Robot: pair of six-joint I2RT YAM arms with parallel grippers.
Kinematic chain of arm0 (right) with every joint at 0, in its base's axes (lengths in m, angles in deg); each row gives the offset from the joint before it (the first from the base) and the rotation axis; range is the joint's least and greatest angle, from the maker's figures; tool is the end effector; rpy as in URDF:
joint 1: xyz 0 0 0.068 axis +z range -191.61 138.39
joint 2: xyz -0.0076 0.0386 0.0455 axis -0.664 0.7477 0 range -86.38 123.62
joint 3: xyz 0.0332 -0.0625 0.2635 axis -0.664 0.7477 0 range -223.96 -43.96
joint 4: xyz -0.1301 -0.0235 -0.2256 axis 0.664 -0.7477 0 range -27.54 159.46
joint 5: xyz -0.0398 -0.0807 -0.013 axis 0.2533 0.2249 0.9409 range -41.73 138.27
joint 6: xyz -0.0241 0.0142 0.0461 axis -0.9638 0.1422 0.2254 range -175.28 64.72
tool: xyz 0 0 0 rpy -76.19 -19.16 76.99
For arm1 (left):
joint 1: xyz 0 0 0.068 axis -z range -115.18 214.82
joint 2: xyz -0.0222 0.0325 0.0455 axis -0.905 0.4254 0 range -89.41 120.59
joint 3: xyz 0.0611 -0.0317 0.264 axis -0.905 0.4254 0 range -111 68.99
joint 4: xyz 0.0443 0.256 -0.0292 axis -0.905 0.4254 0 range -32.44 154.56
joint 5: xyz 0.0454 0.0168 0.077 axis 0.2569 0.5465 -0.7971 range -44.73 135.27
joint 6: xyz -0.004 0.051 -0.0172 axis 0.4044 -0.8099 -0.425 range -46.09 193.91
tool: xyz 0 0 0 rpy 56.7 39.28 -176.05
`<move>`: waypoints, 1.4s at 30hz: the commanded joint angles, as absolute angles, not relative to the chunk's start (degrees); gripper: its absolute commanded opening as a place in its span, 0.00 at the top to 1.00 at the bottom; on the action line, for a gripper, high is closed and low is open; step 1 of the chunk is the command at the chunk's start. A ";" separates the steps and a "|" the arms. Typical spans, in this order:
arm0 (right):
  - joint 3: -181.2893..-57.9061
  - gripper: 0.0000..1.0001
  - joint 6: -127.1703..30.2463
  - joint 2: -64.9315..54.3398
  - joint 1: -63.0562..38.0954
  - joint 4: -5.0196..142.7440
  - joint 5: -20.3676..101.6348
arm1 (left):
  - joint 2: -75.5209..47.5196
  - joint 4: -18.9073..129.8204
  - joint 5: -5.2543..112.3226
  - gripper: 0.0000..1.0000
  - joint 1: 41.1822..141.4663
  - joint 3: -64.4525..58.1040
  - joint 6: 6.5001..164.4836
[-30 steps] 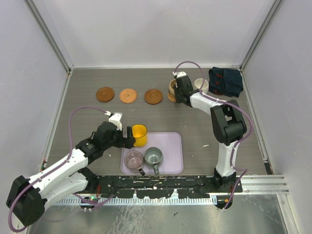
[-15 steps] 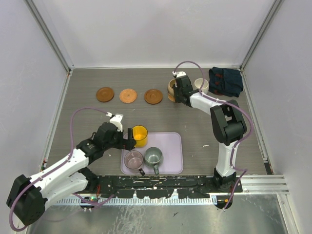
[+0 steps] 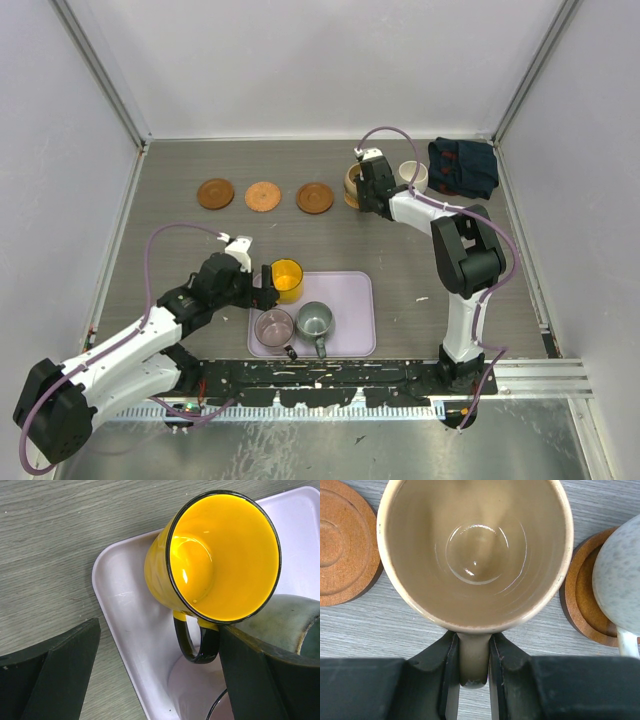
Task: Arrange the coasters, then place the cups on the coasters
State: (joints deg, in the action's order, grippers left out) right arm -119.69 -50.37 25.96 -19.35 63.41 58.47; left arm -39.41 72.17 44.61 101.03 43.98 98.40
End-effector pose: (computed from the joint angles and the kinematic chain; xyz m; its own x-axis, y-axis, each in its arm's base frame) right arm 0.4031 0.1582 0.1858 -0.6464 -0.1737 -0.7429 -0.1977 0.9786 -0.0567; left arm 0.1472 -0.1072 0.1968 -0.7098 0.0059 -0.7044 0.3178 0.8951 -0.3127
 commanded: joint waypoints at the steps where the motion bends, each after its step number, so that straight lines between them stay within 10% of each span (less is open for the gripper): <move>1: -120.87 0.99 -49.57 21.79 -19.63 69.81 60.22 | -40.06 68.37 43.39 0.02 100.38 43.94 98.79; 22: -120.91 0.99 -48.44 21.55 -19.18 66.93 63.36 | -38.74 67.49 43.35 0.02 100.42 43.95 99.06; 31: -121.13 0.73 -49.26 21.38 -18.07 66.35 64.27 | -38.70 67.58 43.36 0.02 100.40 44.04 99.55; 42: -122.06 0.76 -48.95 21.14 -16.83 66.81 63.79 | -39.03 67.58 43.00 0.02 100.37 44.52 99.58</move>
State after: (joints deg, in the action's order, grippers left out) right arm -119.60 -49.06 25.96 -17.66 62.67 62.95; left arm -38.73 71.95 45.15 101.03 44.31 98.86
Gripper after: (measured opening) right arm 0.283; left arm 0.981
